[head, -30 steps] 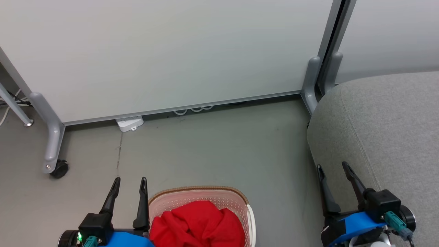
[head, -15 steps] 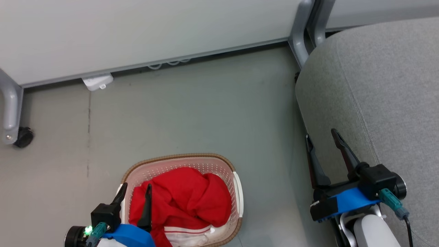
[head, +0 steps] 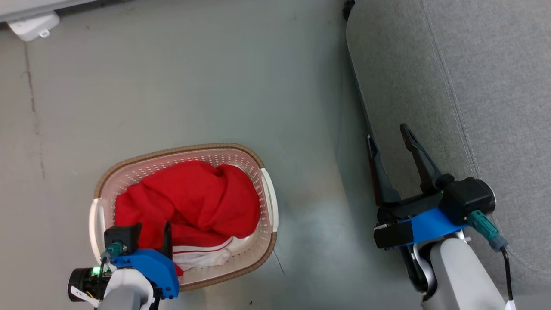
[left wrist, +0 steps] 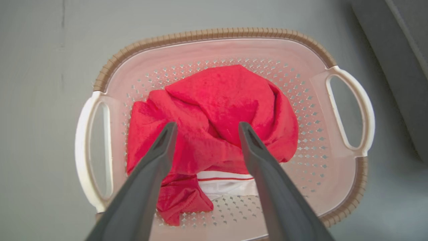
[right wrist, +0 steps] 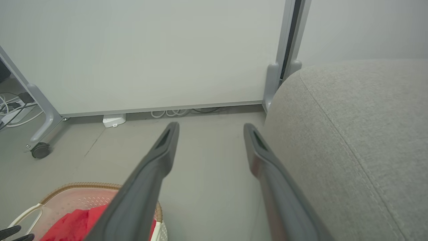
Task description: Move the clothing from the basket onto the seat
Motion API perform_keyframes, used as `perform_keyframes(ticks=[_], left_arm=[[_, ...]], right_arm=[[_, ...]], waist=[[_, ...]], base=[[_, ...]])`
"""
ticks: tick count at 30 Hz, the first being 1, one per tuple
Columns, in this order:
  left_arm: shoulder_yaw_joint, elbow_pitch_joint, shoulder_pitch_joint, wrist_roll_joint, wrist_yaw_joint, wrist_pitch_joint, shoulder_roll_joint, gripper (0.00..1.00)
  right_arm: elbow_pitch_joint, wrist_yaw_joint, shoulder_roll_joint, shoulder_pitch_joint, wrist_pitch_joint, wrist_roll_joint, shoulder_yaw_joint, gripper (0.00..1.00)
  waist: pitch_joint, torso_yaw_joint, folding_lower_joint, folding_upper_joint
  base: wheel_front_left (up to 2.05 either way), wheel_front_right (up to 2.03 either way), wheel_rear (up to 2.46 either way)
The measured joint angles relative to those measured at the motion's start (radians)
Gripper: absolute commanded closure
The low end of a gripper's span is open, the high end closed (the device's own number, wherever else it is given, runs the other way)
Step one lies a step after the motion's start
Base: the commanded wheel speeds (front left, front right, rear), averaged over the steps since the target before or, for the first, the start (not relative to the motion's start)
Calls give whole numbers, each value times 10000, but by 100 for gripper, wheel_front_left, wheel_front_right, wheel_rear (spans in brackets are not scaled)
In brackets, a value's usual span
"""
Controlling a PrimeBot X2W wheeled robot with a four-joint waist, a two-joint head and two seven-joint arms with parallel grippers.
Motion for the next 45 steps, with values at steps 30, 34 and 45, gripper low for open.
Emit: perform_keyframes(ticks=[30,34,45], left_arm=[[654,2867,-2274,-1012,418,215,422,100],[604,3001,-2323,-1062,307,169,445,100],[479,3323,-2436,-1227,142,148,360,100]], right_arm=[[-228,0,-2,-1002,-180,713,681,0],[-238,0,-2,-1002,-180,715,681,0],[-8,0,-2,-1072,-182,702,688,0]], waist=[[2628,-1155,-2,0],[2626,-1143,-3,0],[2249,-944,-2,0]], base=[[0,0,0],[0,0,0],[0,0,0]])
